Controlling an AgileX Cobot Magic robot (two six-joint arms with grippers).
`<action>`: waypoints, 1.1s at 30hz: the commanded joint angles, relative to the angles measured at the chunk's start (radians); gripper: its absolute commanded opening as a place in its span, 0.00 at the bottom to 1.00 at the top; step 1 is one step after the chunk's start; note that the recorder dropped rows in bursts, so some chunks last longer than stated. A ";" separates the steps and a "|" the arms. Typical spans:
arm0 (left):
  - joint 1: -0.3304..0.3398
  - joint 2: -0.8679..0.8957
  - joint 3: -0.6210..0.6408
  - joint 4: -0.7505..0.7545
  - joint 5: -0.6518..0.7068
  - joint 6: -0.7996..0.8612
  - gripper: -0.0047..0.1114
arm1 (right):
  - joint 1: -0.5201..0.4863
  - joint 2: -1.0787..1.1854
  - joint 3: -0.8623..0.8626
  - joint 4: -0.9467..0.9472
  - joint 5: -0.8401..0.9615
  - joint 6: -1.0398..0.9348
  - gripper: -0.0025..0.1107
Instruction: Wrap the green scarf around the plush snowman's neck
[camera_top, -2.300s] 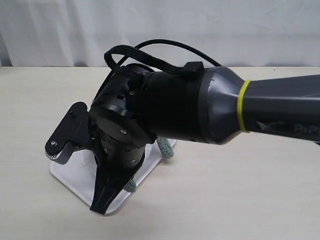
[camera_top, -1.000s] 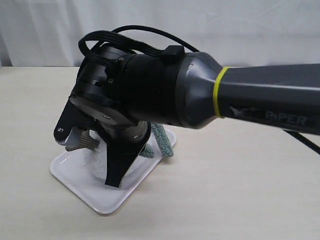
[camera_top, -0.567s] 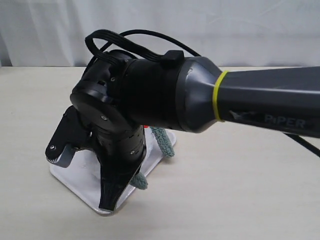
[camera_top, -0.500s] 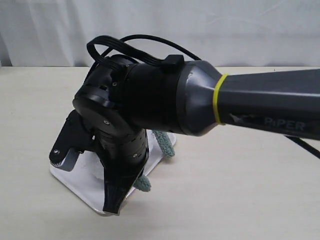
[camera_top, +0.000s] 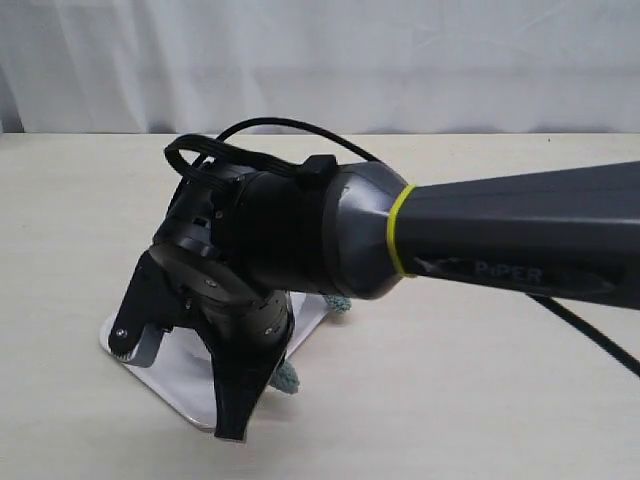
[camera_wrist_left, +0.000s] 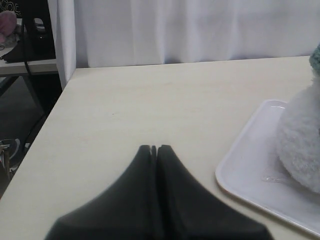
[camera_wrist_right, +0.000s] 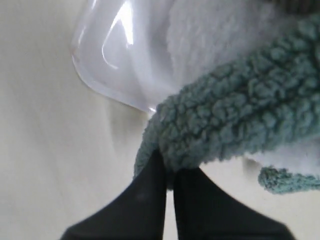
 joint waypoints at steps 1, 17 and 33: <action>-0.003 -0.002 0.003 0.001 -0.013 0.001 0.04 | 0.000 0.010 0.005 -0.084 0.050 0.005 0.06; -0.003 -0.002 0.003 0.001 -0.013 0.001 0.04 | 0.000 -0.028 -0.001 -0.105 0.044 -0.004 0.41; -0.003 -0.002 0.003 0.001 -0.013 0.001 0.04 | 0.000 -0.253 -0.001 -0.057 -0.216 0.138 0.06</action>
